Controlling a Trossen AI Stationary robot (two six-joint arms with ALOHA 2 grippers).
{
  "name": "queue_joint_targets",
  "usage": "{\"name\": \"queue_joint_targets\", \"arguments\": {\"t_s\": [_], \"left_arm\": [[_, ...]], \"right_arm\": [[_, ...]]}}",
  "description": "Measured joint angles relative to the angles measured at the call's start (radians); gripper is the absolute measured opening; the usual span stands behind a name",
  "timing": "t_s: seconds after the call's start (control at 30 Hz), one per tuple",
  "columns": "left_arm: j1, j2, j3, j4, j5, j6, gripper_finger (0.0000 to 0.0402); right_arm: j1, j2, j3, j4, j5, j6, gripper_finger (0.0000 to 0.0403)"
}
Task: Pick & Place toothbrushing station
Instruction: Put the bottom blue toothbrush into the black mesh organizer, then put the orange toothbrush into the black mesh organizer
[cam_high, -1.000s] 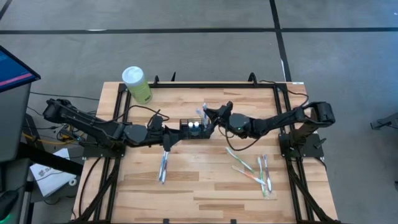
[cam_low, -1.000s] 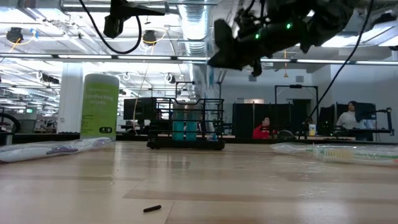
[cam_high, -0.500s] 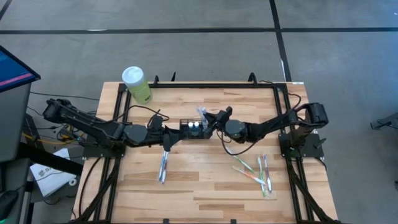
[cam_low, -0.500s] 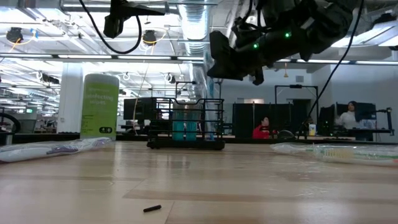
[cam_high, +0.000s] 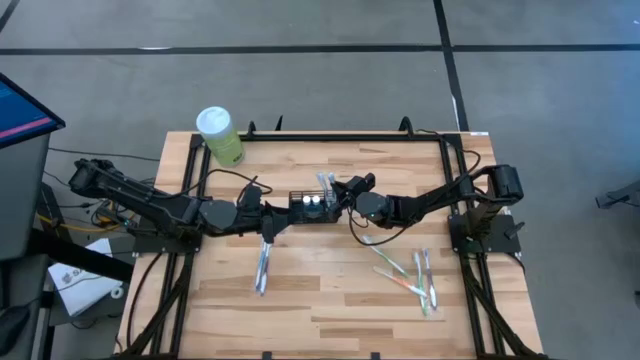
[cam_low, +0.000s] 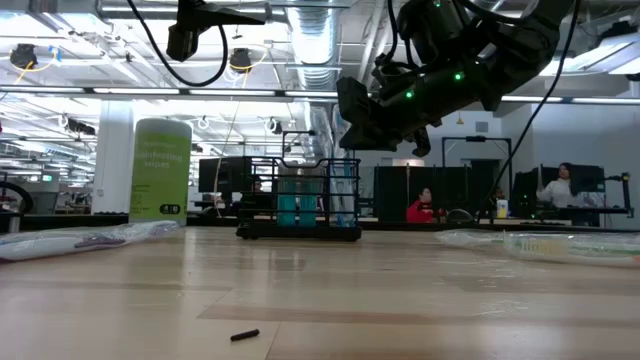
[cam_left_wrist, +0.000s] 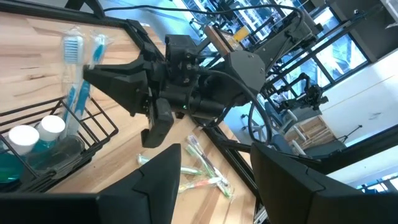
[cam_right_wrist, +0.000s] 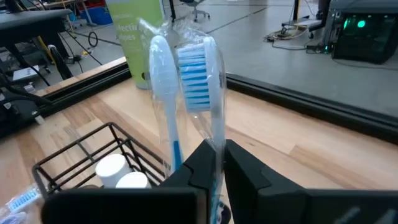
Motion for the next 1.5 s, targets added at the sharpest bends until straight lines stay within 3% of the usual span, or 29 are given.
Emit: {"name": "queue_joint_targets", "arguments": {"t_s": [0.3,0.7,0.83,1.03,1.23,1.37,1.5], "left_arm": [[0.000,0.000,0.000,-0.001,-0.006,0.001,0.0190],[0.000,0.000,0.000,-0.036,0.033,-0.026,0.0187],[0.000,0.000,0.000,-0.156,0.091,-0.134,0.0167],[0.006,0.000,0.000,-0.350,0.325,-0.273,0.0127],[0.006,0.000,-0.001,-0.422,0.527,-0.326,0.0104],[-0.011,0.000,-0.001,-0.405,0.543,-0.311,0.0100],[-0.029,0.000,-0.001,-0.369,0.491,-0.277,0.0100]], "right_arm": [[0.011,-0.012,0.000,0.005,0.004,0.013,0.0107],[0.073,-0.144,0.000,-0.015,0.034,0.005,0.0228],[0.102,-0.249,0.000,-0.066,0.030,0.004,0.0234],[0.164,-0.434,0.000,-0.216,-0.007,0.018,0.0224],[0.235,-0.609,0.000,-0.482,-0.075,0.216,0.0219],[0.289,-0.686,0.000,-0.693,-0.212,0.370,0.0219],[0.355,-0.708,0.000,-0.886,-0.391,0.522,0.0219]]}}
